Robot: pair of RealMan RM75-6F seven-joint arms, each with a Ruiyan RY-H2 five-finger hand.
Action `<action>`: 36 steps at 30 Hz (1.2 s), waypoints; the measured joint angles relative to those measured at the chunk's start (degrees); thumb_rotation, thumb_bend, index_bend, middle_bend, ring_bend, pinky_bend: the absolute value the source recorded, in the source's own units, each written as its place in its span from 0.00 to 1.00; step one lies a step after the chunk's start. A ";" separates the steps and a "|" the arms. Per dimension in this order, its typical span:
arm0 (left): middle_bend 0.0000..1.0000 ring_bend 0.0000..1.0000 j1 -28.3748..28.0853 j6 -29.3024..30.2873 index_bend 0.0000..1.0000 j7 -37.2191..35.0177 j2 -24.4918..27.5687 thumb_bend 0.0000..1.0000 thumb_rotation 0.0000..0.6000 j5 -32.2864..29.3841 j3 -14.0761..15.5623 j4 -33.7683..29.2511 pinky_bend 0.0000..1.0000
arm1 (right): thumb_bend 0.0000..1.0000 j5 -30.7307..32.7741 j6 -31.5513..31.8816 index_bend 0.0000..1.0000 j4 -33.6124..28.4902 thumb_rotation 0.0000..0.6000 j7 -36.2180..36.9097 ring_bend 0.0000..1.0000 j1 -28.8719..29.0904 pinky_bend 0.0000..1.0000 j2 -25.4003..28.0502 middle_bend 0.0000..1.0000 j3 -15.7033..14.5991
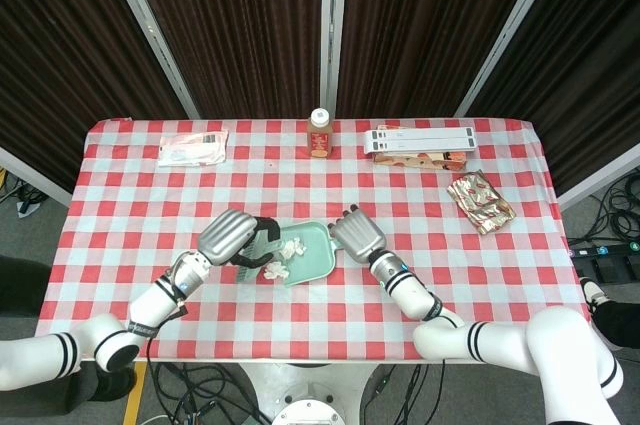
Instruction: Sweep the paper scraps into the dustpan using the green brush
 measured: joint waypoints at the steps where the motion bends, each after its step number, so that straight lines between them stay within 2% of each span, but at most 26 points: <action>1: 0.55 0.74 0.41 0.38 0.53 1.23 -0.08 0.46 1.00 -0.29 0.29 -0.59 0.87 | 0.42 -0.32 -0.11 0.69 -0.01 1.00 0.25 0.36 -0.14 0.28 0.23 0.65 -0.16; 6: 0.55 0.74 1.45 1.65 0.53 4.70 -2.35 0.46 1.00 -2.12 0.39 -1.53 0.87 | 0.42 -1.03 -0.15 0.69 0.11 1.00 0.85 0.36 -0.70 0.28 0.17 0.65 -0.41; 16: 0.55 0.74 0.59 1.80 0.53 7.08 -9.38 0.46 1.00 -6.18 -2.92 2.31 0.87 | 0.44 -0.34 0.00 0.71 -0.77 1.00 -0.82 0.36 -0.54 0.27 -0.17 0.66 0.15; 22: 0.55 0.74 0.81 2.91 0.53 8.39 -10.46 0.46 1.00 -6.71 -3.51 2.41 0.87 | 0.45 2.06 0.35 0.73 -3.51 1.00 -7.21 0.36 0.51 0.26 1.31 0.66 -0.18; 29: 0.55 0.74 1.19 3.36 0.53 9.22 -10.92 0.46 1.00 -6.73 -3.55 2.56 0.87 | 0.45 8.29 2.76 0.73 -8.67 1.00 -15.58 0.37 2.05 0.25 3.43 0.66 -0.63; 36: 0.55 0.74 2.14 4.77 0.53 11.89 -11.07 0.47 1.00 -6.28 -2.73 1.90 0.87 | 0.45 10.04 5.06 0.73 -10.64 1.00 -17.91 0.37 2.81 0.25 3.71 0.66 -1.15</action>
